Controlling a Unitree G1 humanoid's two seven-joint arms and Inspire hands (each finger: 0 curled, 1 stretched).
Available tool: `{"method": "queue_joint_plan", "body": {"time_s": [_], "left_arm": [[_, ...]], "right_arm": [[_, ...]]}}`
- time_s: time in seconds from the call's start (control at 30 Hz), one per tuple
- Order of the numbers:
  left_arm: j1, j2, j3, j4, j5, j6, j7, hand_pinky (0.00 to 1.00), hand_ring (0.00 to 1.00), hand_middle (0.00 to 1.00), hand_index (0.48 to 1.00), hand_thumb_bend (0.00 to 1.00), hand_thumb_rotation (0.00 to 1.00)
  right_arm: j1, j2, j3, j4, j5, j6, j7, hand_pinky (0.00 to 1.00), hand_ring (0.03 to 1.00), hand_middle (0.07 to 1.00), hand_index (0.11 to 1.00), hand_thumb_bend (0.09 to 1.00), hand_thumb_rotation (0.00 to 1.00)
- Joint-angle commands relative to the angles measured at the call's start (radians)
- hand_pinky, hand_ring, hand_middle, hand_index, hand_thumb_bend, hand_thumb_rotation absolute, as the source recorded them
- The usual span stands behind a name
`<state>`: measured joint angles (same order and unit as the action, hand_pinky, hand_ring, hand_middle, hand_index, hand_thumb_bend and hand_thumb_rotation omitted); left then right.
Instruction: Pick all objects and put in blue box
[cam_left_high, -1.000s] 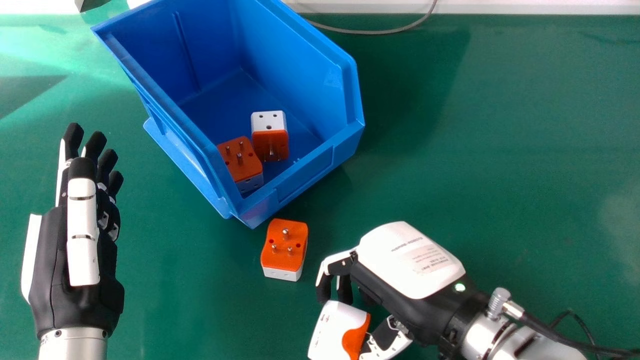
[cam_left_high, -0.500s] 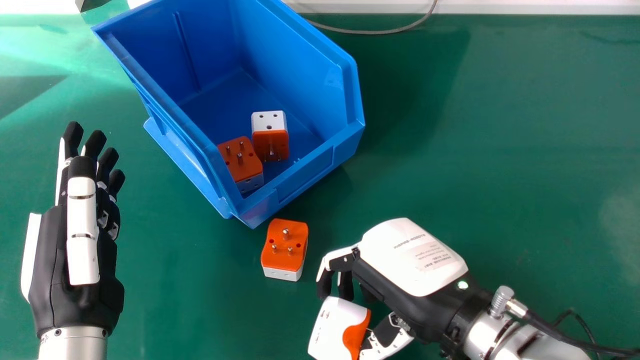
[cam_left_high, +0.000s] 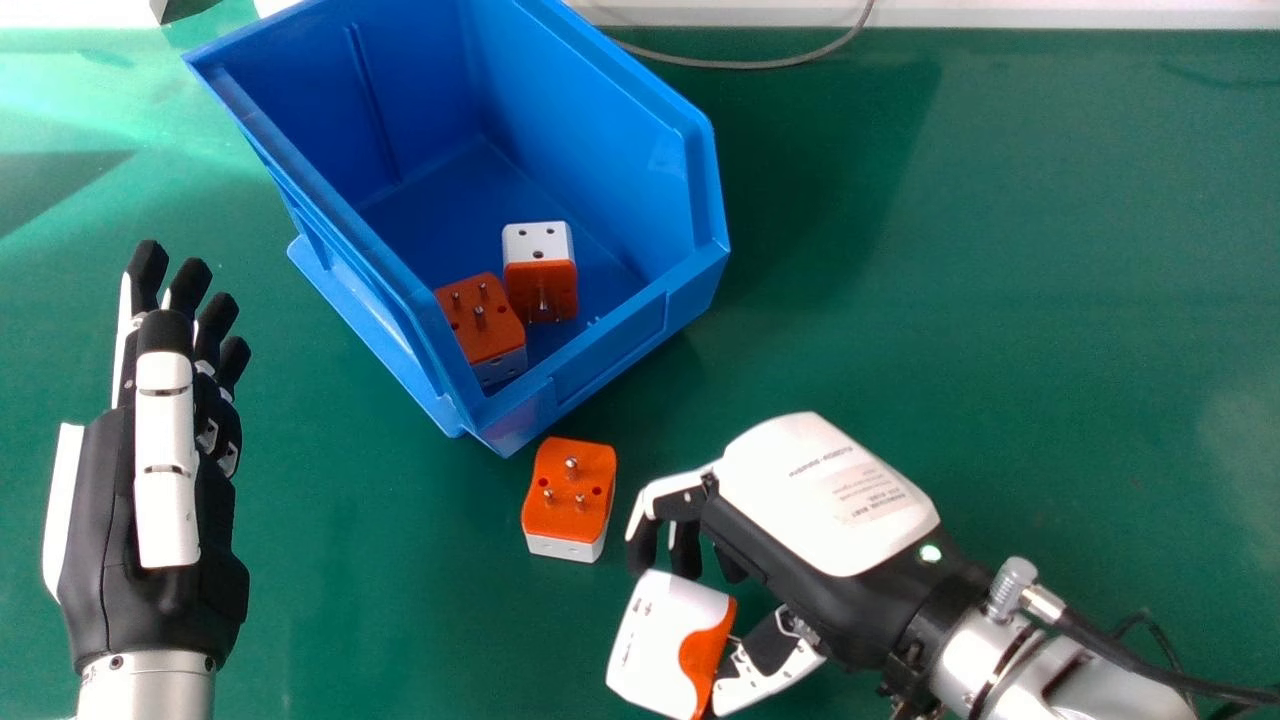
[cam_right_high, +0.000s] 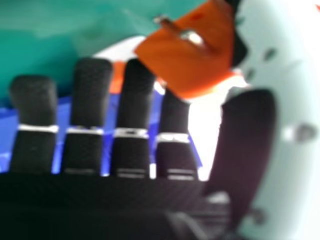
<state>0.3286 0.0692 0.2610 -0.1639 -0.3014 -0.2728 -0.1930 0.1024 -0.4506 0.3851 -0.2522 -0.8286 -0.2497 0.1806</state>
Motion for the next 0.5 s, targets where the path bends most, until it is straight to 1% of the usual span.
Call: {"method": "queue_joint_plan", "body": {"time_s": [0.0, 0.07, 0.17, 0.27, 0.33, 0.4, 0.47], "left_arm": [[0.001, 0.011, 0.004, -0.025, 0.010, -0.010, -0.001, 0.99, 0.98, 0.99, 1.000, 0.48, 0.92], [0.002, 0.012, 0.004, -0.024, 0.014, -0.011, -0.001, 0.99, 0.98, 0.99, 1.000, 0.48, 0.92], [0.001, 0.009, 0.005, -0.022, 0.015, -0.013, 0.000, 0.99, 0.98, 0.99, 1.000, 0.48, 0.92], [-0.001, 0.008, 0.005, -0.019, 0.012, -0.016, -0.004, 0.99, 0.98, 0.99, 1.000, 0.48, 0.93], [-0.003, 0.009, 0.006, -0.014, 0.013, -0.021, -0.005, 0.99, 0.98, 0.99, 1.000, 0.48, 0.93], [-0.002, 0.008, 0.006, -0.015, 0.018, -0.022, -0.002, 0.99, 0.98, 0.99, 1.000, 0.48, 0.93], [-0.001, 0.006, 0.006, -0.016, 0.019, -0.021, 0.000, 0.99, 0.98, 0.99, 1.000, 0.48, 0.93]], "right_arm": [[-0.005, 0.000, -0.020, -0.056, 0.026, -0.002, 0.007, 0.23, 0.358, 0.454, 0.556, 0.497, 0.00], [-0.006, 0.001, -0.027, -0.072, 0.028, 0.004, 0.015, 0.23, 0.359, 0.454, 0.556, 0.497, 0.00], [-0.004, 0.007, -0.039, -0.096, 0.035, 0.011, 0.025, 0.23, 0.346, 0.446, 0.551, 0.498, 0.00], [-0.006, 0.013, -0.049, -0.116, 0.036, 0.018, 0.031, 0.23, 0.311, 0.428, 0.539, 0.500, 0.00], [-0.010, 0.016, -0.056, -0.130, 0.039, 0.021, 0.031, 0.22, 0.303, 0.424, 0.537, 0.500, 0.00], [-0.015, 0.018, -0.062, -0.143, 0.037, 0.022, 0.031, 0.22, 0.294, 0.420, 0.534, 0.500, 0.00], [-0.017, 0.023, -0.068, -0.164, 0.037, 0.031, 0.039, 0.22, 0.289, 0.417, 0.533, 0.500, 0.00]]}}
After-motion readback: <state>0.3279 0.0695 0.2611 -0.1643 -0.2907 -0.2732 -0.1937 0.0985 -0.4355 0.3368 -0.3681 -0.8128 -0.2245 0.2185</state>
